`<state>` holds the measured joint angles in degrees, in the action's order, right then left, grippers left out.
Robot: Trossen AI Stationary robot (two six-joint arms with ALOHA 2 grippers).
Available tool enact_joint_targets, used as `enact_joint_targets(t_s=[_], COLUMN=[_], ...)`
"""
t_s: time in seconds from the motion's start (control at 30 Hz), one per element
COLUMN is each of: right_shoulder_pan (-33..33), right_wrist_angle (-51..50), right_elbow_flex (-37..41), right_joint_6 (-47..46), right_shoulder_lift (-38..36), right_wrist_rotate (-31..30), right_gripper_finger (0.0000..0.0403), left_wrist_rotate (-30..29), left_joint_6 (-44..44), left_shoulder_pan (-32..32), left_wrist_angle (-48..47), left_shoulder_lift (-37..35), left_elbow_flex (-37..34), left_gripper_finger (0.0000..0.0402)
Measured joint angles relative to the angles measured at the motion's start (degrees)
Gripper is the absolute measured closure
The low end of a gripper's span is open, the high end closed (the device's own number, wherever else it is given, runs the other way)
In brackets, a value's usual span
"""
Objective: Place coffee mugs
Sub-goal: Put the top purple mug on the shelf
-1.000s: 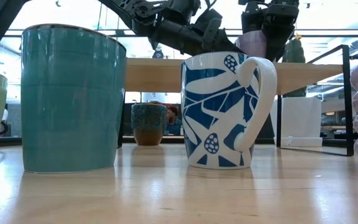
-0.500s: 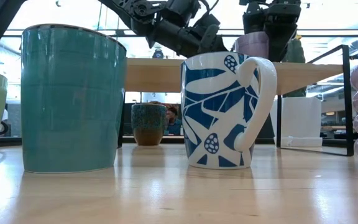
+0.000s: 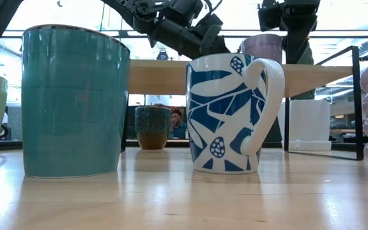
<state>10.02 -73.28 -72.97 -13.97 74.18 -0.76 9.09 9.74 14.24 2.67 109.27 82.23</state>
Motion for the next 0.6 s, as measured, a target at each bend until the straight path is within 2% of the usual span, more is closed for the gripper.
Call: enact_joint_targets(t_s=[0.2,0.3,0.6], right_shoulder_pan=[-3.76,-6.81,-14.49], right_wrist_angle=[-3.96,-5.96,-11.29], right_elbow_flex=[-5.27,-8.29,-15.61], right_joint_6=[-3.85,-5.45,-11.37], right_shoulder_lift=[-0.01,0.01,0.76], right_wrist_rotate=[-4.39,-6.31,-15.38], right_gripper_finger=[0.0025,0.0025,0.0025], left_wrist_rotate=[-0.44,-0.69,-1.42], left_joint_6=[1.24,1.44,-1.60], left_shoulder_pan=[1.31,1.53,1.34], left_wrist_angle=[-6.74,-7.33,6.01], left_shoulder_lift=[-5.99,-9.33,-23.54], left_elbow_flex=[-0.11,-3.13,-20.73], left_gripper_finger=[0.0086,0.0089,0.0120])
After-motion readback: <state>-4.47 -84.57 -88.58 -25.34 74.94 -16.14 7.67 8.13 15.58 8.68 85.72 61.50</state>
